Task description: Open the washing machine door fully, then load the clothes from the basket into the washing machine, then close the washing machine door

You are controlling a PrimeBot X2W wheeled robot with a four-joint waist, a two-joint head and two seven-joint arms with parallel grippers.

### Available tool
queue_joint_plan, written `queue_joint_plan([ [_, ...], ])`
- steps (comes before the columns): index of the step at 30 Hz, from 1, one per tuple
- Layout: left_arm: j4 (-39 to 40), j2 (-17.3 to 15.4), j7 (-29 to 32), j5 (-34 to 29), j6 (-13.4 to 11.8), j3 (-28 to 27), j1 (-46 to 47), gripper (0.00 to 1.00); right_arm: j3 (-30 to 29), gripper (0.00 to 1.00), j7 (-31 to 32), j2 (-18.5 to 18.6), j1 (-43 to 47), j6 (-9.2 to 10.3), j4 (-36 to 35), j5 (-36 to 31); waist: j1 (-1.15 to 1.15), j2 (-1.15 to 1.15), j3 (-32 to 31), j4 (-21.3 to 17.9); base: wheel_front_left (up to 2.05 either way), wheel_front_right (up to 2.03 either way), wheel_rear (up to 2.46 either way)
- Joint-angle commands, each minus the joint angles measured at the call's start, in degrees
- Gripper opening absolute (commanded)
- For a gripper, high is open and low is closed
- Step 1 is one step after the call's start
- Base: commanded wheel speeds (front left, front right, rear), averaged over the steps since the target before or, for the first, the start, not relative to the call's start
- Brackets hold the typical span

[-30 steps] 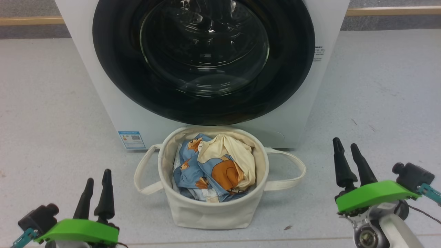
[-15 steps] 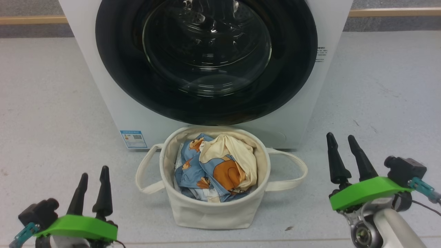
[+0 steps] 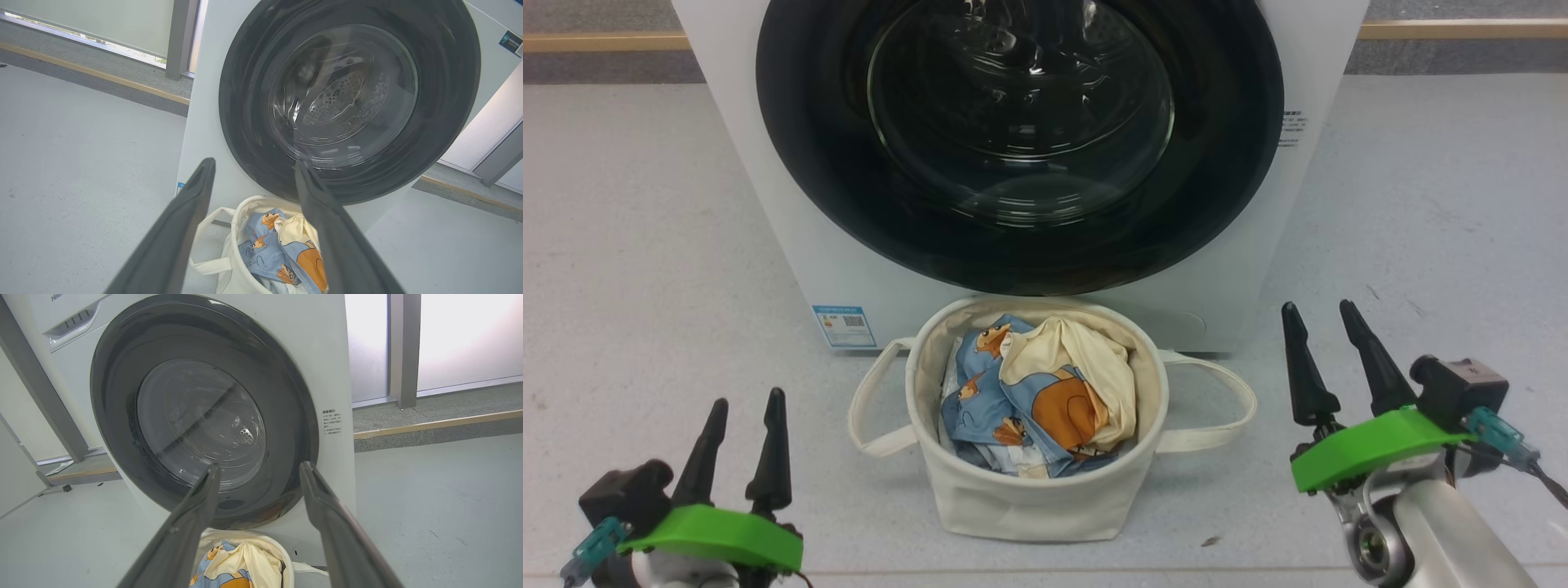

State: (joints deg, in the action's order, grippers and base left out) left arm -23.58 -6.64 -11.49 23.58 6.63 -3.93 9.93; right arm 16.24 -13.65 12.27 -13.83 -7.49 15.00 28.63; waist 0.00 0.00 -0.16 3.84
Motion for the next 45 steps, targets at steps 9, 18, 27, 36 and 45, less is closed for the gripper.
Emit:
queue_joint_plan([
  [9, 0.87, -1.88, -2.35, -7.06, 0.54, -2.45, 4.02, 1.0, 0.43, 1.0, -1.04, -0.41, -3.48, 0.0, -0.38, -7.05, 0.0, 0.0, 0.04, 0.48, 0.0, 0.0, 0.0],
  [18, 0.92, -2.05, -3.51, -12.25, 0.56, -3.38, 4.37, 1.0, -1.14, 1.0, -1.35, -1.03, -3.38, 0.0, 0.35, -11.68, 0.0, 0.0, 0.11, 0.65, 0.0, 0.0, 0.0],
  [27, 1.07, -1.74, -3.51, -12.46, 0.59, -4.05, 4.36, 1.0, -2.74, 1.0, -1.35, -1.54, -3.01, 0.0, 1.07, -11.5, 0.0, 0.0, 0.21, 0.68, 0.0, 0.0, 0.0],
  [36, 1.17, -1.52, -3.51, -12.39, 0.64, -5.0, 4.45, 1.0, -3.47, 1.0, -1.35, -2.07, -2.42, 0.0, 1.57, -11.63, 0.0, 0.0, 0.19, 0.75, 0.0, 0.0, 0.0],
  [45, 0.9, -1.33, -3.51, -12.88, 0.67, -5.65, 4.56, 1.0, -3.52, 1.0, -1.35, -2.14, -2.38, 0.0, 1.77, -11.37, 0.0, 0.0, 0.18, 0.73, 0.0, 0.0, 0.0],
])
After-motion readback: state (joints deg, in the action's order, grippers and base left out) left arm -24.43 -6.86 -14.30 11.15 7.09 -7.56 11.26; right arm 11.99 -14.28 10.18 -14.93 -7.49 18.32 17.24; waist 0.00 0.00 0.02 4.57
